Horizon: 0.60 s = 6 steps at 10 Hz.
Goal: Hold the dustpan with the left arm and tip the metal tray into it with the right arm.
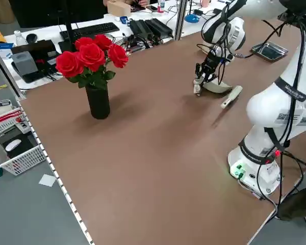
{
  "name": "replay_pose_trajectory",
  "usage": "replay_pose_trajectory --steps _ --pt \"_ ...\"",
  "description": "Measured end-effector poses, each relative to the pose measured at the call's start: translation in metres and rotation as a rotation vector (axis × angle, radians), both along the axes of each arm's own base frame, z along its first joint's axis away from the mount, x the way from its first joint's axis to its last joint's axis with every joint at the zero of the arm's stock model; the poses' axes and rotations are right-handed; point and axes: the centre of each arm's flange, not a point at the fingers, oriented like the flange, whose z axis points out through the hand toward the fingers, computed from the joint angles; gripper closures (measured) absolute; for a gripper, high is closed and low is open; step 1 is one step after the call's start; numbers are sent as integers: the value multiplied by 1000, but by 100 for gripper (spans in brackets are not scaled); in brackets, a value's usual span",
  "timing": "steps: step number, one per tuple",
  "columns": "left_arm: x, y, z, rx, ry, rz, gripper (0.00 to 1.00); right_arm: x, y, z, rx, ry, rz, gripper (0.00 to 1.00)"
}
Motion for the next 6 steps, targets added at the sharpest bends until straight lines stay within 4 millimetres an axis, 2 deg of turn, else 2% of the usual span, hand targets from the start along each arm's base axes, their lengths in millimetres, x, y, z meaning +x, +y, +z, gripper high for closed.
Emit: replay_pose_trajectory --steps 2,3,4,5,6 --pt "3 -3 6 -18 -22 48 41 0 0 0 0 0 0 0" --pt "8 -6 19 -44 -42 71 28 0 0 0 0 0 0 0" --pt "12 -7 41 -72 -68 100 12 0 0 0 0 0 0 0" --pt "16 -1 66 -100 -102 178 2 0 0 0 0 0 -1 0" --pt "21 13 89 -121 -139 267 2 0 0 0 0 0 -1 0"
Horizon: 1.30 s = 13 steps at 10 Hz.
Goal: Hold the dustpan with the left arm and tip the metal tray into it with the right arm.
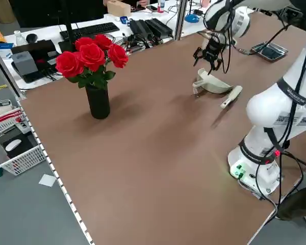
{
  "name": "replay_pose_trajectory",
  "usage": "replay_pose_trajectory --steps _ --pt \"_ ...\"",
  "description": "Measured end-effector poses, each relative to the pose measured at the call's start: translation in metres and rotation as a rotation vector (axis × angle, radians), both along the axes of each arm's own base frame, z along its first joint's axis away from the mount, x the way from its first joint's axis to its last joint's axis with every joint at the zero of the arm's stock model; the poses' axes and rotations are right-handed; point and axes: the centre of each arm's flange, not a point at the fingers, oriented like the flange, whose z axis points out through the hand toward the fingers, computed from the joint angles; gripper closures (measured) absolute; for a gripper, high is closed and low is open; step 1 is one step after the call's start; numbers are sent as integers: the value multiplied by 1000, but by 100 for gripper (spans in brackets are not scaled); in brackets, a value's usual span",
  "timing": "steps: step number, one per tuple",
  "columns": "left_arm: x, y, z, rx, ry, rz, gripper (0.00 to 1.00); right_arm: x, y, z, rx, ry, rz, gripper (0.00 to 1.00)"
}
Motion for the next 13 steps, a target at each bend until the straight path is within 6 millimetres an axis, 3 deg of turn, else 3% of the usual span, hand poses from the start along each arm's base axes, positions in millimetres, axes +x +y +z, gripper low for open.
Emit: replay_pose_trajectory --steps 3,5,7,8,11,13 --pt "22 61 35 -35 -61 202 1 1 0 0 0 -6 -1 0" --pt "38 111 52 -55 -95 451 1 0 -1 0 -1 -3 -1 0" --pt "48 138 89 -68 -90 690 0 0 -1 0 -1 -2 -1 0" --pt "54 149 118 -106 -76 796 0 0 -1 0 -1 -3 -1 0" --pt "74 195 238 -197 -98 1011 0 1 2 0 -1 -2 10 0" --pt "79 204 303 -262 -160 1069 0 0 3 -2 -1 6 15 0"
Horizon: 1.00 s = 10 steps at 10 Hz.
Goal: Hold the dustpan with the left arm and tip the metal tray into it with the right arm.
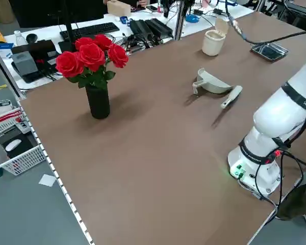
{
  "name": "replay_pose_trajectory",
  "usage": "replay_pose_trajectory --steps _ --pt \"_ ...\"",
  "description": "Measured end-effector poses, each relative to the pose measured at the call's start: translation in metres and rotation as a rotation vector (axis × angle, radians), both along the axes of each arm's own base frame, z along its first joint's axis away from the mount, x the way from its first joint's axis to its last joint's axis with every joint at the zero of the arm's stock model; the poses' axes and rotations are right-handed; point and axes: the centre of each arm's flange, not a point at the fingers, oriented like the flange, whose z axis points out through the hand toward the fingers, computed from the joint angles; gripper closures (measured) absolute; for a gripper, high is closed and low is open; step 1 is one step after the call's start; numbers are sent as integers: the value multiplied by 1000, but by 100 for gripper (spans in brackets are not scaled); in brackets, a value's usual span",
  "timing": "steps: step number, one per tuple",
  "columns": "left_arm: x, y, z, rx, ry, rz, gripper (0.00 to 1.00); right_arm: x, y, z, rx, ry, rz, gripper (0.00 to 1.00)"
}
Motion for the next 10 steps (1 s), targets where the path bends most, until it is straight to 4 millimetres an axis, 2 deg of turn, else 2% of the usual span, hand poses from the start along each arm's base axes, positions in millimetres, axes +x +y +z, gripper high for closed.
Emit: replay_pose_trajectory --steps 1,3,4,7,10 --pt "2 5 21 -3 -29 14 0 0 1 -2 0 5 4 0" --pt "8 20 37 -26 -52 51 0 0 1 -6 0 15 39 0" --pt "12 22 44 -41 -18 67 0 -1 1 -7 1 19 50 0" --pt "30 21 48 -53 47 81 1 -1 1 -8 1 22 60 0" --pt "24 20 53 -77 57 81 1 -1 0 -8 1 24 58 0"
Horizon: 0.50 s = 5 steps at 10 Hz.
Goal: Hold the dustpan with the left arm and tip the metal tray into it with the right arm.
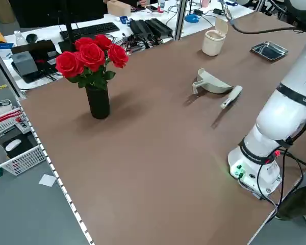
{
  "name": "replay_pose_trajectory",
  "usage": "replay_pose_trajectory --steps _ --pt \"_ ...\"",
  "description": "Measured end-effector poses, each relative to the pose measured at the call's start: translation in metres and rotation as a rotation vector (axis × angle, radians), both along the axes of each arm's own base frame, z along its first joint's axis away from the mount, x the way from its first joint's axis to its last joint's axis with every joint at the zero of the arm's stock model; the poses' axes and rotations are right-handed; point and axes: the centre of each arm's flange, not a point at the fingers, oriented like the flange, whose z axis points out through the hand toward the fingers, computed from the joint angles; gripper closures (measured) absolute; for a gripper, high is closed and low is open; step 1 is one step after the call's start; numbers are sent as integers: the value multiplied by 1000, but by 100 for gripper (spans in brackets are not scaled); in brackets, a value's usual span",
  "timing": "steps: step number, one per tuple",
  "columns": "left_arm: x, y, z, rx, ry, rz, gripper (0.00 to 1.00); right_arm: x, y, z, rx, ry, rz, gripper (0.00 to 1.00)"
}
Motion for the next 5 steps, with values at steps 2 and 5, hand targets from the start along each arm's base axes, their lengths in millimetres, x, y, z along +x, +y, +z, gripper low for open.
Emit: replay_pose_trajectory --steps 2,5 --pt "-2 -4 1 0 0 -4 1 0 0 0 0 0 -1 0" --pt "-2 -8 1 -1 -1 30 1 0 0 0 0 0 0 0"
